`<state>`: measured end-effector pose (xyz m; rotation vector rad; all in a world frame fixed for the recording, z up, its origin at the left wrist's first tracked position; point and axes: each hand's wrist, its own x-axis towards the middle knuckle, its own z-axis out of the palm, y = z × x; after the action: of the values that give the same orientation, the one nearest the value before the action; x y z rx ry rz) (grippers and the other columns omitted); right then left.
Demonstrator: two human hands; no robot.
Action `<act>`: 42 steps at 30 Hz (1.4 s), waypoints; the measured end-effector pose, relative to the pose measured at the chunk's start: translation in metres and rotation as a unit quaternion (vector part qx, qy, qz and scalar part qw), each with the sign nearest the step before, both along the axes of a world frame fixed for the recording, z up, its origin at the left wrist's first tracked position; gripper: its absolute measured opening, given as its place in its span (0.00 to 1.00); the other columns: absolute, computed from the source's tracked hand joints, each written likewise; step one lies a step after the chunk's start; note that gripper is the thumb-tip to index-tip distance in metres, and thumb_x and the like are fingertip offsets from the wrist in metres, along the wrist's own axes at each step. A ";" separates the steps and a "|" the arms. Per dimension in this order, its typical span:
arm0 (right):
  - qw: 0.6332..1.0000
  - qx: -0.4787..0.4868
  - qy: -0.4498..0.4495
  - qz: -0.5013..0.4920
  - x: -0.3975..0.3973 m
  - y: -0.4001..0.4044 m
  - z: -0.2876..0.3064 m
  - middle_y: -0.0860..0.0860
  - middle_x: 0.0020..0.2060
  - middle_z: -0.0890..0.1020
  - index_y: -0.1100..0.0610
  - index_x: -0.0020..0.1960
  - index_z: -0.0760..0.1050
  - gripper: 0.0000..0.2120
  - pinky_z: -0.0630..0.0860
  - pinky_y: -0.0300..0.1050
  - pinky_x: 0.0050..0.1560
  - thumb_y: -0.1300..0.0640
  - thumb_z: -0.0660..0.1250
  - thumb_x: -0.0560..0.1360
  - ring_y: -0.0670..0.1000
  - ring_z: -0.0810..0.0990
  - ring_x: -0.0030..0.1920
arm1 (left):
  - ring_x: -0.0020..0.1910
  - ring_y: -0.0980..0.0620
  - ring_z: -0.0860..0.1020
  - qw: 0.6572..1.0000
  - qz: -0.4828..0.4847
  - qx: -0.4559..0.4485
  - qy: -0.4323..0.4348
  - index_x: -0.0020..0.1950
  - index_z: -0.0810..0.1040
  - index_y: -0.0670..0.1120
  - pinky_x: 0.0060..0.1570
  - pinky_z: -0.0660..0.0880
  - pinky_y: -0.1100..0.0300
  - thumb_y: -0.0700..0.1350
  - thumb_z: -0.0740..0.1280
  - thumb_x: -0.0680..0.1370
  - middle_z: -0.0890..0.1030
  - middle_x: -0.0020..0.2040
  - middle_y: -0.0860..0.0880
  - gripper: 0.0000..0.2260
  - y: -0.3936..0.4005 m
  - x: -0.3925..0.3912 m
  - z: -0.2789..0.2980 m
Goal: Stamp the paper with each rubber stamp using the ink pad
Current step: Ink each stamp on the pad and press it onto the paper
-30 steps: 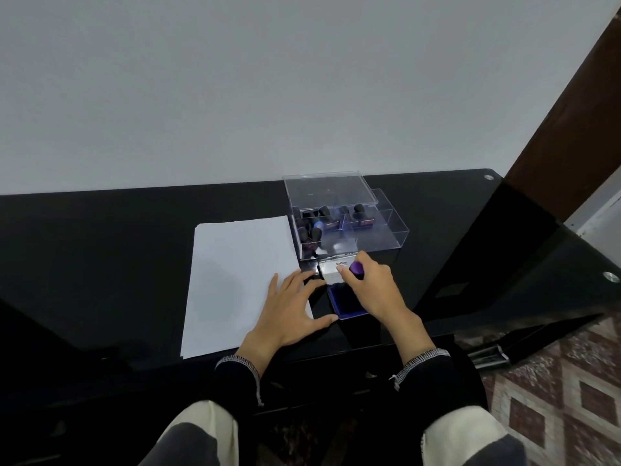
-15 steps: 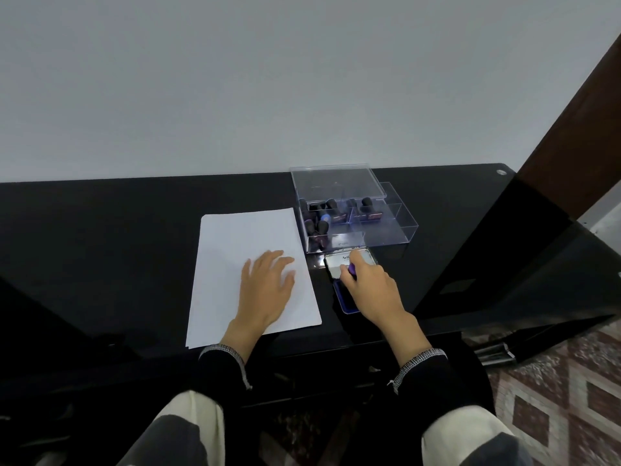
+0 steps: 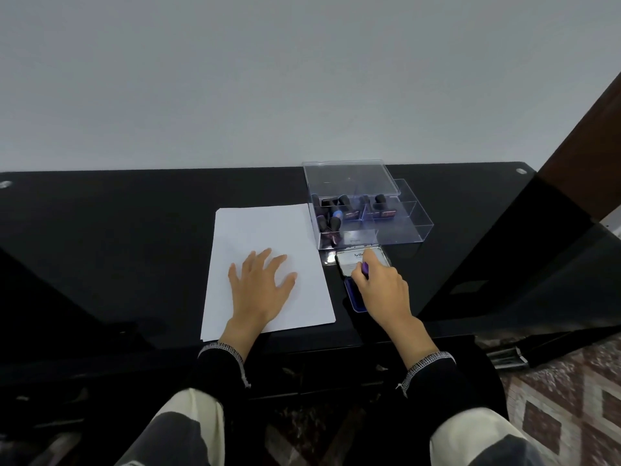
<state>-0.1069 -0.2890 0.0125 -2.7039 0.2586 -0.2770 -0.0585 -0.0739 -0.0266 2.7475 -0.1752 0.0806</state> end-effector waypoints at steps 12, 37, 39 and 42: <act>0.999 -0.029 -0.024 -0.010 0.000 0.002 -0.006 0.50 0.26 0.70 0.55 0.42 0.62 0.08 0.65 0.46 0.32 0.57 0.58 0.79 0.57 0.71 0.29 | 0.78 0.43 0.51 0.982 0.183 -0.037 -0.009 0.73 0.68 0.50 0.74 0.45 0.38 0.53 0.56 0.82 0.62 0.76 0.46 0.20 0.051 0.017 -0.001; 0.999 -0.036 0.038 0.003 0.014 0.003 0.008 0.51 0.32 0.72 0.55 0.44 0.63 0.05 0.67 0.47 0.36 0.57 0.56 0.78 0.55 0.71 0.34 | 0.78 0.41 0.48 0.987 0.161 0.006 0.006 0.77 0.60 0.48 0.74 0.43 0.40 0.59 0.52 0.81 0.56 0.78 0.43 0.26 0.044 0.010 -0.003; 0.999 -0.045 0.018 -0.013 0.007 0.005 0.003 0.52 0.31 0.73 0.55 0.44 0.62 0.05 0.67 0.46 0.34 0.57 0.56 0.79 0.56 0.72 0.32 | 0.78 0.41 0.48 0.987 0.161 0.007 0.007 0.77 0.60 0.48 0.74 0.43 0.40 0.59 0.52 0.81 0.56 0.79 0.43 0.26 0.044 0.010 -0.004; 0.998 -0.057 0.005 -0.027 -0.003 0.007 -0.005 0.52 0.30 0.73 0.54 0.45 0.61 0.07 0.67 0.46 0.32 0.55 0.57 0.80 0.56 0.72 0.30 | 0.78 0.41 0.48 0.987 0.160 0.011 0.010 0.77 0.59 0.47 0.74 0.43 0.40 0.58 0.52 0.81 0.55 0.79 0.43 0.26 0.043 0.010 -0.005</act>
<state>-0.1097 -0.2816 0.0079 -2.8143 0.3293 -0.3017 -0.0482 -0.0306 -0.0314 2.7729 0.2737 0.1383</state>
